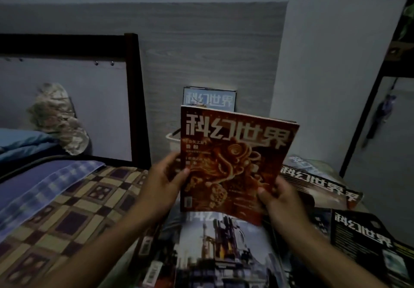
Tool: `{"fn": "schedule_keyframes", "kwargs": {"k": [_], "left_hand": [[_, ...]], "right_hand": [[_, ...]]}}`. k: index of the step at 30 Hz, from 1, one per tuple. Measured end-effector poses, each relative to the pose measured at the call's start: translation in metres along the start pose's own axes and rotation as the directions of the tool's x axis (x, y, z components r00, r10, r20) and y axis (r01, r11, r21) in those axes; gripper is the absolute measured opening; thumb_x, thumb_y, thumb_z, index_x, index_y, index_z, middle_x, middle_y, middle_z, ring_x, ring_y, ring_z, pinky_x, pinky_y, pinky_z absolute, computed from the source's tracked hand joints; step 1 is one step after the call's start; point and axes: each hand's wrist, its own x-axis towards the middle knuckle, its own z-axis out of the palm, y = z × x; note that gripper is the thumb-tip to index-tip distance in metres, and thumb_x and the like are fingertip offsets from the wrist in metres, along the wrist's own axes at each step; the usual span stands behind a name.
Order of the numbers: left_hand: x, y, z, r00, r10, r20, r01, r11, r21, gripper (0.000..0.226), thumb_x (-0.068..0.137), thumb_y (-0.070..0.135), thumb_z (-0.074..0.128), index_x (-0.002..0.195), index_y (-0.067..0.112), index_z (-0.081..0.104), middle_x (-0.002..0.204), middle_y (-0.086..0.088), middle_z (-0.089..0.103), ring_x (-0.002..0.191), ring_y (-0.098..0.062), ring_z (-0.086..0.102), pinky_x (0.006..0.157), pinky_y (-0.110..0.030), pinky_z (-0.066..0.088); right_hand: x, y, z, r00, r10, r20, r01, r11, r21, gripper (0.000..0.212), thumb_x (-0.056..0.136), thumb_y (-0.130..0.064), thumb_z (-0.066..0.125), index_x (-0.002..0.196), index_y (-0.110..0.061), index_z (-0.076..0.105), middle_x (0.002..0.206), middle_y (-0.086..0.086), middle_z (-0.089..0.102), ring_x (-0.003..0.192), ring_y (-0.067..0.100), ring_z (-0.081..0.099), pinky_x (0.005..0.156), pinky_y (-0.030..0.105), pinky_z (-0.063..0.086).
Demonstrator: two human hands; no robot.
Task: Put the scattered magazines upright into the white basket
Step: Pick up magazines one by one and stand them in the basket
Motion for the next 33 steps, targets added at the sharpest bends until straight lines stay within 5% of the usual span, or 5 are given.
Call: {"fn": "schedule_keyframes", "kwargs": {"k": [4, 11, 14, 19, 33], "left_hand": [[-0.016, -0.031, 0.007, 0.999, -0.040, -0.021, 0.042, 0.995, 0.095, 0.036, 0.097, 0.018, 0.056, 0.109, 0.052, 0.059, 0.109, 0.028, 0.068, 0.103, 0.003, 0.065, 0.081, -0.020, 0.057], [0.049, -0.015, 0.003, 0.986, -0.001, -0.167, 0.028, 0.987, 0.157, 0.025, 0.097, 0.029, 0.056, 0.117, 0.043, 0.052, 0.107, 0.020, 0.064, 0.099, -0.001, 0.064, 0.077, -0.033, 0.060], [0.112, 0.003, -0.007, 0.974, -0.009, -0.228, 0.029, 0.996, 0.084, 0.025, 0.097, 0.024, 0.057, 0.119, 0.035, 0.053, 0.104, 0.017, 0.061, 0.090, 0.005, 0.066, 0.056, -0.015, 0.056], [0.186, -0.016, -0.012, 0.959, 0.007, -0.284, 0.066, 0.967, 0.247, 0.028, 0.094, 0.016, 0.060, 0.121, 0.023, 0.057, 0.111, 0.006, 0.059, 0.103, -0.021, 0.063, 0.084, -0.045, 0.058], [0.215, -0.142, -0.005, 0.942, -0.069, -0.327, 0.227, 0.850, 0.474, 0.036, 0.088, 0.020, 0.069, 0.123, 0.023, 0.060, 0.112, -0.002, 0.066, 0.092, -0.016, 0.060, 0.077, -0.035, 0.051]], "right_hand": [[0.001, 0.017, 0.000, 0.995, -0.083, 0.048, 0.091, 0.975, -0.203, 0.024, 0.100, -0.030, 0.049, 0.121, -0.037, 0.057, 0.105, -0.012, 0.073, 0.092, 0.003, 0.070, 0.083, 0.036, 0.058], [0.055, -0.031, 0.015, 0.929, -0.367, -0.037, 0.325, 0.863, -0.387, 0.011, 0.100, -0.032, 0.050, 0.105, -0.039, 0.057, 0.087, -0.024, 0.065, 0.076, -0.009, 0.063, 0.064, 0.024, 0.053], [0.106, -0.058, 0.029, 0.923, -0.366, -0.120, 0.293, 0.869, -0.398, 0.009, 0.100, -0.035, 0.047, 0.100, -0.041, 0.054, 0.082, -0.024, 0.060, 0.074, -0.004, 0.062, 0.059, 0.022, 0.045], [0.184, -0.050, 0.055, 0.949, -0.249, -0.192, 0.166, 0.916, -0.365, 0.016, 0.100, -0.029, 0.043, 0.104, -0.022, 0.057, 0.098, 0.001, 0.066, 0.088, 0.023, 0.063, 0.078, 0.040, 0.054], [0.258, 0.041, 0.092, 0.917, -0.296, -0.266, 0.103, 0.822, -0.560, 0.013, 0.095, -0.025, 0.058, 0.101, -0.015, 0.063, 0.101, 0.005, 0.069, 0.087, 0.023, 0.063, 0.073, 0.035, 0.052]]}}
